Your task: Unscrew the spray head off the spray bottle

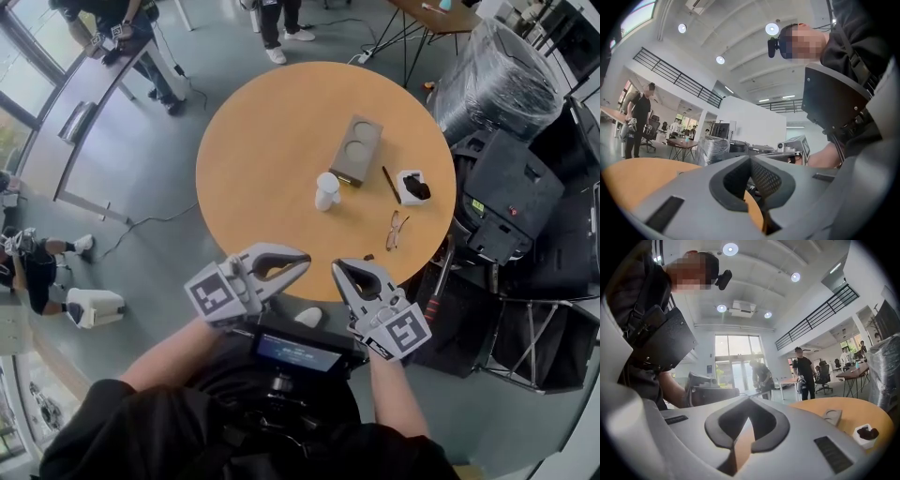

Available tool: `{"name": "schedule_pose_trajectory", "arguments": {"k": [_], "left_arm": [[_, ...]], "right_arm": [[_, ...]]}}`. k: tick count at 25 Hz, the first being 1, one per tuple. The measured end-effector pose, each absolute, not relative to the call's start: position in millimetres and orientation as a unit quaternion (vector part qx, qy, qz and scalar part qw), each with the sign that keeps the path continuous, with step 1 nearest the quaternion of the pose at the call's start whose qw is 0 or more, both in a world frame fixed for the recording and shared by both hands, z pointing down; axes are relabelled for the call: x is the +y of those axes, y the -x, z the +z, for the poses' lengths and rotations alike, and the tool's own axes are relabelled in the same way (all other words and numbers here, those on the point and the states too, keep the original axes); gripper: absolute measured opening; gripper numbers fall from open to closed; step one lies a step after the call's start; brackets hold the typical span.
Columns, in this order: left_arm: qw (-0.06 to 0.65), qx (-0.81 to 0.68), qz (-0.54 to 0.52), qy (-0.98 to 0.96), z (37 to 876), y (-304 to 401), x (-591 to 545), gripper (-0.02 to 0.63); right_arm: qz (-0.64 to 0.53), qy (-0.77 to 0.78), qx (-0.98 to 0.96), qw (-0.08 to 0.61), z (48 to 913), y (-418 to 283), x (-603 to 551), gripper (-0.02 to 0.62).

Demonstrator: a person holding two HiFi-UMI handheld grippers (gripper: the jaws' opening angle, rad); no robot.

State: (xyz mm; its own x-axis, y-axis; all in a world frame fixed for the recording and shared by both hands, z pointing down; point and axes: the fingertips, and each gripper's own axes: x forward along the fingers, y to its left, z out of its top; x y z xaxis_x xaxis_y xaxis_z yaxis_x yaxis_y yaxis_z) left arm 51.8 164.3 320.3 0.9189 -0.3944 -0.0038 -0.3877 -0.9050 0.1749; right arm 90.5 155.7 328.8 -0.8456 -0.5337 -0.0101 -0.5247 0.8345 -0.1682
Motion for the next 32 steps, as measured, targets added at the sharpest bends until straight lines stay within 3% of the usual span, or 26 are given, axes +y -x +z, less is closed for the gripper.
{"name": "schedule_pose_trajectory", "arguments": {"k": [15,32], "left_arm": [[0.091,-0.198,-0.009,-0.976,329.2,-34.5,132.7,0.023],[0.085,-0.167,0.004,-0.982,358.0,15.2,17.5,0.023]], "right_arm": [[-0.087,0.289,0.953,0.025,335.4,-74.8,129.6,0.017],[-0.087,0.350,0.933,0.000,352.8,-32.8,16.1,0.020]]}}
